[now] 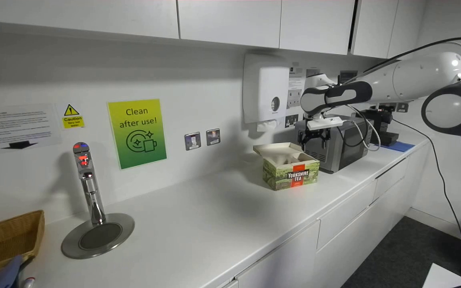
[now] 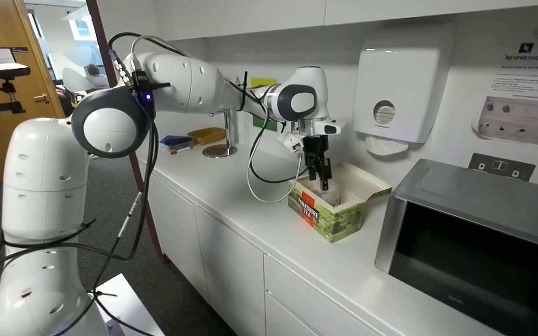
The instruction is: Remove a tea bag from the green box and put it on the counter
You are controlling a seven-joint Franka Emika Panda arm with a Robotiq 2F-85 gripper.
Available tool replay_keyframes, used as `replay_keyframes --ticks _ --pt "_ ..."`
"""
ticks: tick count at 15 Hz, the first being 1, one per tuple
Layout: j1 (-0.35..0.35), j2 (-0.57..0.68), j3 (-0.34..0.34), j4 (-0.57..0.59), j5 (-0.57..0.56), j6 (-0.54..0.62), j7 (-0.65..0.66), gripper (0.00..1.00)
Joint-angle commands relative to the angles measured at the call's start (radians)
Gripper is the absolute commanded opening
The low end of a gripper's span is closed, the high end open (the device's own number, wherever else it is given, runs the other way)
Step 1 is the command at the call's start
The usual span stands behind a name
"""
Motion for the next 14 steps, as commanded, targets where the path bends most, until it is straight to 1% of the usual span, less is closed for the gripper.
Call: replay_keyframes --ticks 1,14 --pt "0.011 0.002 -0.014 0.005 0.006 -0.004 -0.004 1.00" --pt "0.004 0.008 -0.017 0.014 0.010 -0.002 -0.012 1.00"
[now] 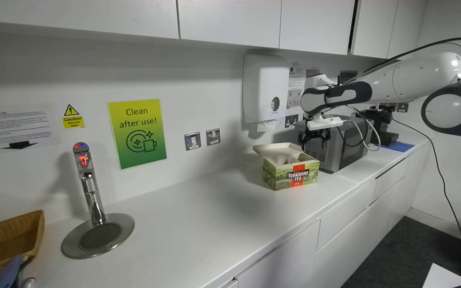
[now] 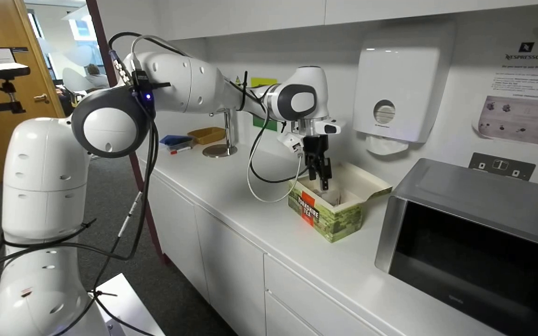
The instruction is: Remove a tea bag from the green box and put it on the counter
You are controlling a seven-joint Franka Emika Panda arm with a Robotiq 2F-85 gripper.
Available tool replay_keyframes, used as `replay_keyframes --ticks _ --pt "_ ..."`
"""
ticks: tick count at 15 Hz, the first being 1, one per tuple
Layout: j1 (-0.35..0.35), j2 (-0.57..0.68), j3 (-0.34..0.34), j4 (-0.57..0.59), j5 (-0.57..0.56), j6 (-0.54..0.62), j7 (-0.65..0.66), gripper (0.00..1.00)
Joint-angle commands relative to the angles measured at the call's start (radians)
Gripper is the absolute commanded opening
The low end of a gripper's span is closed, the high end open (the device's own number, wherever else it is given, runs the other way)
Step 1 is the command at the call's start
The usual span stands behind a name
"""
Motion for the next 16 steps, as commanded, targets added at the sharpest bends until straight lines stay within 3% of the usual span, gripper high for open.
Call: replay_keyframes --ticks 1,9,16 --pt "0.000 0.013 -0.019 0.020 0.013 -0.005 -0.014 1.00" --pt "-0.023 0.088 -0.052 0.104 -0.013 -0.015 -0.106 1.00" --pt "-0.051 0.181 -0.036 0.216 0.015 -0.025 -0.254 1.00"
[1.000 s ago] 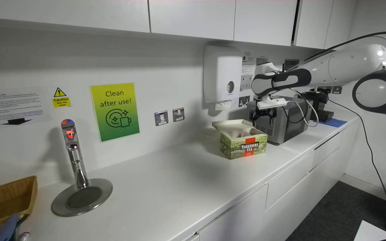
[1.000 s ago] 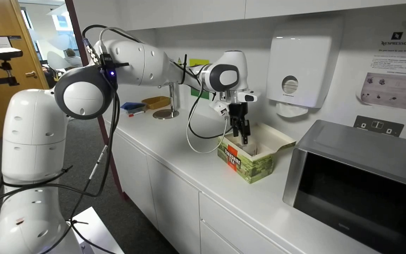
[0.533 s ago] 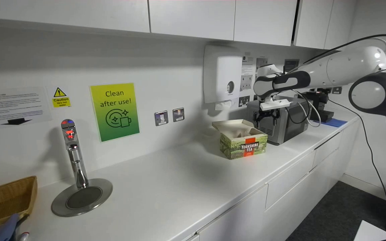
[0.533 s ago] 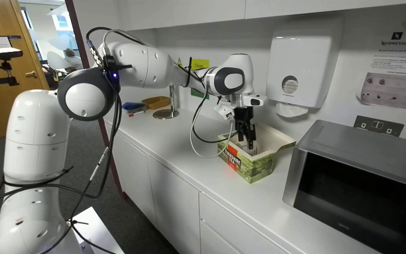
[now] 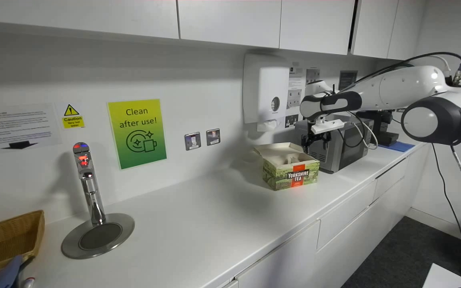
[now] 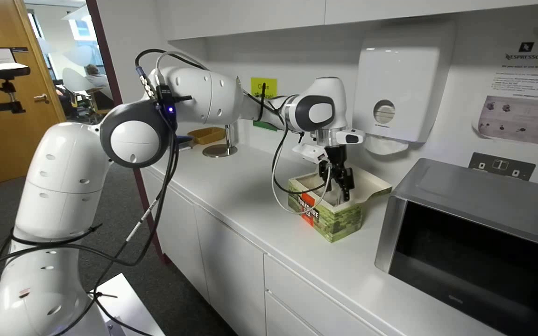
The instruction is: Remove a tea bag from the green box and put it on the counter
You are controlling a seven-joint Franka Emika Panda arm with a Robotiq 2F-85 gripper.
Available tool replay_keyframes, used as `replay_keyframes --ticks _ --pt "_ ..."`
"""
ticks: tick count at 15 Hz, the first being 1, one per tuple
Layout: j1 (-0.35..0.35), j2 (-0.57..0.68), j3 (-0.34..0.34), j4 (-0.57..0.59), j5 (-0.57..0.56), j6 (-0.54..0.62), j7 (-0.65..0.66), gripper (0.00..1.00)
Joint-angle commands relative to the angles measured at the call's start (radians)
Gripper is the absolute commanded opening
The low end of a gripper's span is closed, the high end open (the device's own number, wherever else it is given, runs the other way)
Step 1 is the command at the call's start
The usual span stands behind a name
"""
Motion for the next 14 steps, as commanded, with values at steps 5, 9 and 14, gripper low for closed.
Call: replay_keyframes --ticks 5,9,14 --pt "-0.028 0.061 0.031 0.128 0.053 -0.034 -0.128 1.00" --pt "-0.027 0.090 0.048 0.177 0.084 -0.051 -0.143 1.00" --pt "-0.034 0.160 0.058 0.267 0.115 -0.105 -0.133 1.00"
